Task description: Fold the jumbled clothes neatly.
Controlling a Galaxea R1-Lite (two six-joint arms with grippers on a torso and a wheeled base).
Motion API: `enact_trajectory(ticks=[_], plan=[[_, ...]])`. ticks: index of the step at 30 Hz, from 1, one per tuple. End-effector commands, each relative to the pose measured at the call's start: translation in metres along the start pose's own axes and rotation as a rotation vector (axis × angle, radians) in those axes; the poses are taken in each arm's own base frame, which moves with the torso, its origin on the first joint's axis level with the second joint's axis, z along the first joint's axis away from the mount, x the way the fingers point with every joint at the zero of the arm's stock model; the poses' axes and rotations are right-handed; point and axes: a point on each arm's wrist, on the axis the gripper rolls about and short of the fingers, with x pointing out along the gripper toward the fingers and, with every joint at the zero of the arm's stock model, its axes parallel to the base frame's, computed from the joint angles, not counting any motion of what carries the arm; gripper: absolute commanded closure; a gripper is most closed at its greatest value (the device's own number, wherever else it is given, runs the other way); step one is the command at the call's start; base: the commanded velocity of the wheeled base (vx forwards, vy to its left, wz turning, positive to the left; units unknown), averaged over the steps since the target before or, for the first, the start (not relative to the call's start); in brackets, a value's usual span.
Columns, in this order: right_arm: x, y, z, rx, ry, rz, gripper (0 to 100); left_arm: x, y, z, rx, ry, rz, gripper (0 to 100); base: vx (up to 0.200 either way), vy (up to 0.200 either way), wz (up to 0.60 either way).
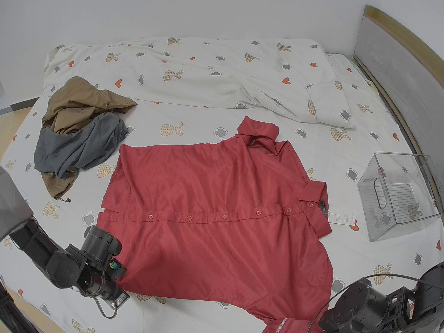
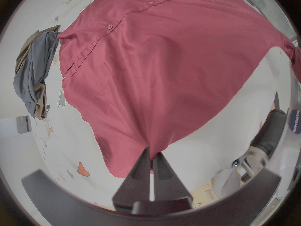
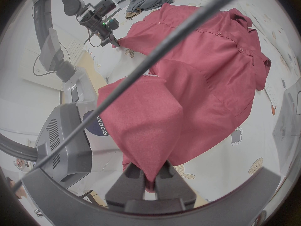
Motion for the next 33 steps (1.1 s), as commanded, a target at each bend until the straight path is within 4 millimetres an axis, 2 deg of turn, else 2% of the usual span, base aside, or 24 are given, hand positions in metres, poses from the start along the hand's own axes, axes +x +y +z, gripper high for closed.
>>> enact_trajectory(ticks=[1, 15, 33], plan=[[0.000, 0.001, -0.001, -0.005, 0.003, 0.003, 100, -0.020, 0.008, 0.012, -0.032, -0.086, -0.029, 100, 0.000, 0.000, 0.00], [0.002, 0.005, -0.013, -0.092, 0.072, 0.075, 100, -0.007, -0.007, -0.012, 0.004, 0.022, -0.123, 100, 0.000, 0.000, 0.00], [0.002, 0.008, -0.019, -0.113, 0.131, 0.081, 100, -0.018, -0.013, -0.034, 0.013, 0.064, -0.143, 100, 0.000, 0.000, 0.00]])
